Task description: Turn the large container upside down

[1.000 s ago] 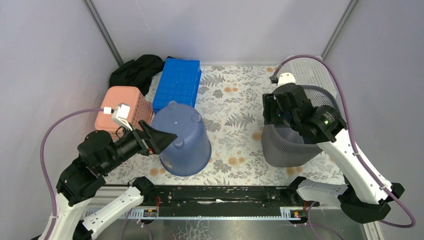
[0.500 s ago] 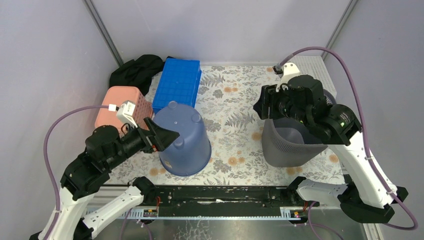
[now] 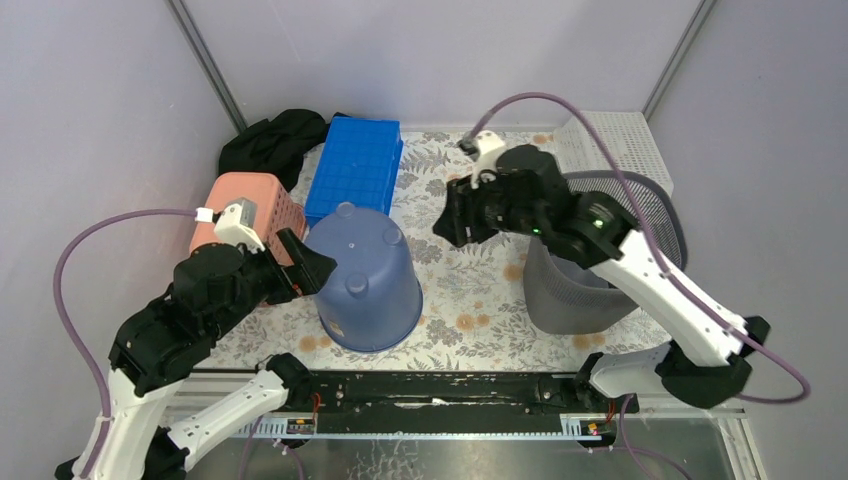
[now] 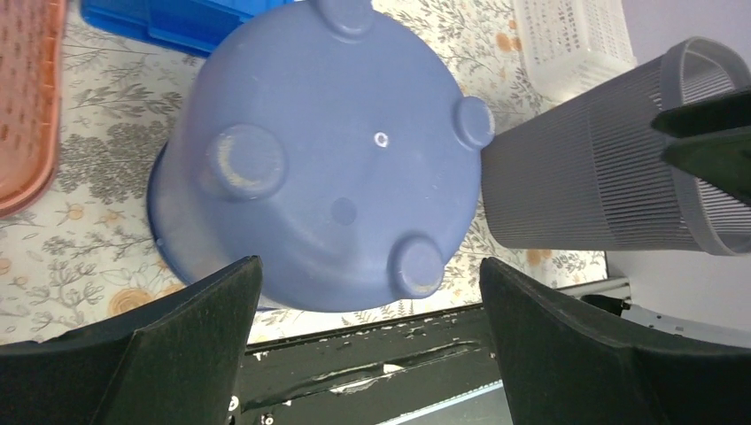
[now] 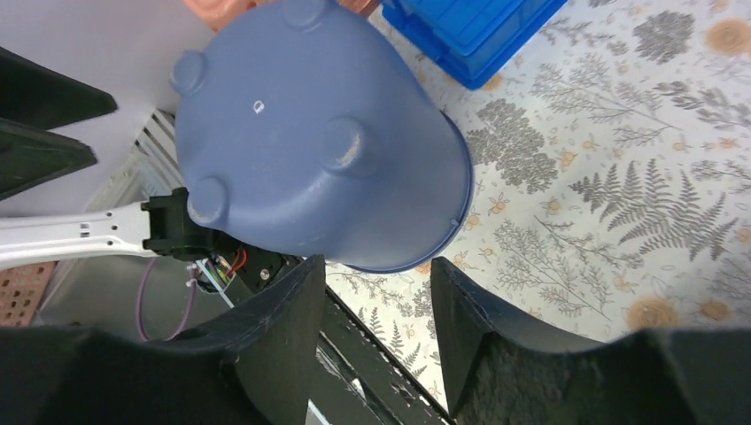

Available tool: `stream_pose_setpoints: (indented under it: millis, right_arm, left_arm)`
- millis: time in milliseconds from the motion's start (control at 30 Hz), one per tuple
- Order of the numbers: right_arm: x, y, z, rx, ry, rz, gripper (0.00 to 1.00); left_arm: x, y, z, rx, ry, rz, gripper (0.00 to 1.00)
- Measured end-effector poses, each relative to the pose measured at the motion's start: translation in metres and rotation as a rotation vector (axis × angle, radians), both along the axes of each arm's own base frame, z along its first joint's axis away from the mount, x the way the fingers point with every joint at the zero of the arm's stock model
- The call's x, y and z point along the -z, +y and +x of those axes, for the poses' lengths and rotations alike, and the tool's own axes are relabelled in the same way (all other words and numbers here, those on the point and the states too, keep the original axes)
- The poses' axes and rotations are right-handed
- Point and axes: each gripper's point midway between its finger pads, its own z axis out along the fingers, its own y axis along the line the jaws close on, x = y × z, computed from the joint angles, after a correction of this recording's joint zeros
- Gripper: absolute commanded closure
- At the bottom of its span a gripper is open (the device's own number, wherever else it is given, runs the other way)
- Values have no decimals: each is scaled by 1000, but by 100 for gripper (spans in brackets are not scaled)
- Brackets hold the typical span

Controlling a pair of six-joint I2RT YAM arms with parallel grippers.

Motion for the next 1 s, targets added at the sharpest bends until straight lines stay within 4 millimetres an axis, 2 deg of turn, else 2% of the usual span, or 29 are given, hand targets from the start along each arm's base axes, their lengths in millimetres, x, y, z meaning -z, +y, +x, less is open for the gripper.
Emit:
stream_pose_setpoints:
  millis: [100,200,300,433,533,833,1000]
  right_arm:
    - [20,20,2,-24,28,-44,46]
    - [30,30,0,-38,44,-64,46]
    - [27,32,-3,-38,37,-56,46]
    - [20,33,-10,-47,26,-35,46]
    - [20,31,-19,-55,26,-26,47]
    - [45,19,-42,-57,77,-48,47]
    - [49,15,-49,-56,90,-47,47]
  left_arm:
    - [1,8,-2,-25,5,21,0]
    - [6,14,-1,-52,12,46,0]
    - [15,17,0,-64,21,70,0]
    - [47,14,5,-53,82,134,0]
    - [66,7,8,-34,126,160,0]
    - [69,-25,25,51,79,87,0]
    - [71,-47,35,102,72,45,0]
